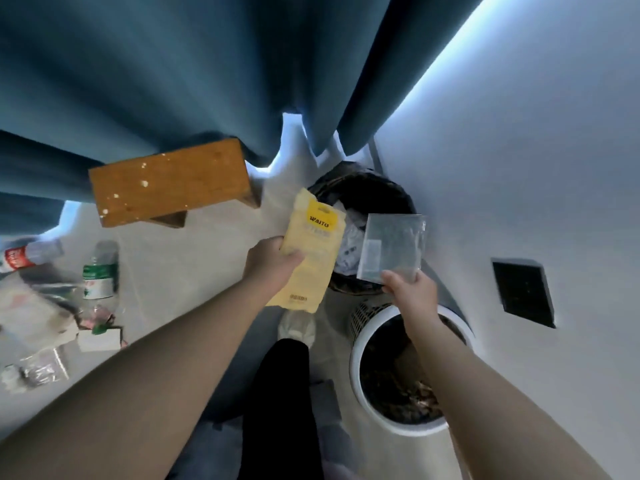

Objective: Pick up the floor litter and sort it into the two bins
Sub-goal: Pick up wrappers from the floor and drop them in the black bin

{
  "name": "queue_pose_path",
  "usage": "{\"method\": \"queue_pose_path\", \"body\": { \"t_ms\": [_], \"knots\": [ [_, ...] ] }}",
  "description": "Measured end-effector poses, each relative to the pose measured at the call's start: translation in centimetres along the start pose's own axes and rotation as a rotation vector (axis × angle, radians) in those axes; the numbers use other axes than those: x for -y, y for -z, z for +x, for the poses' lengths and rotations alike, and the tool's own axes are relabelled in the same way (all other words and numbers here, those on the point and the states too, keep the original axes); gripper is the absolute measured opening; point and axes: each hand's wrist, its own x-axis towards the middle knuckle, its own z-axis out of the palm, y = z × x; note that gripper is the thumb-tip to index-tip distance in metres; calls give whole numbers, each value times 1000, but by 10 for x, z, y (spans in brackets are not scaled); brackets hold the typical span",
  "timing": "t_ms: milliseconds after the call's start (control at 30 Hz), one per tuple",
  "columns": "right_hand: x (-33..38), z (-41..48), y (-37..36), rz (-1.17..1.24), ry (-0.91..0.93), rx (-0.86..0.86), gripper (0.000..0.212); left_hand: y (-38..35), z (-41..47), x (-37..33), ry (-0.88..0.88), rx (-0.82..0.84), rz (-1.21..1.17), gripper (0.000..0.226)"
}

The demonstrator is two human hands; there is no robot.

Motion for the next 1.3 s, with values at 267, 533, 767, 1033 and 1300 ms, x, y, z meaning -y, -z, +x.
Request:
{"method": "queue_pose_path", "body": {
  "t_ms": [267, 533, 767, 1033, 1300],
  "knots": [
    [-18, 57, 0, 137, -98, 82, 10, -71, 60, -29, 64, 23, 116, 19],
    [-18, 101, -28, 184, -209, 150, 29, -101, 112, -41, 35, 49, 235, 32],
    [-9, 108, -43, 38, -307, 159, 77, -96, 113, -43, 55, 25, 381, 72],
    [4, 63, -41, -502, 68, 214, 68, -62, 68, -22, -114, 42, 464, 59],
    [23, 4, -51, -810, 278, 198, 64, 6, 15, 10, -162, 44, 547, 52]
  ]
}}
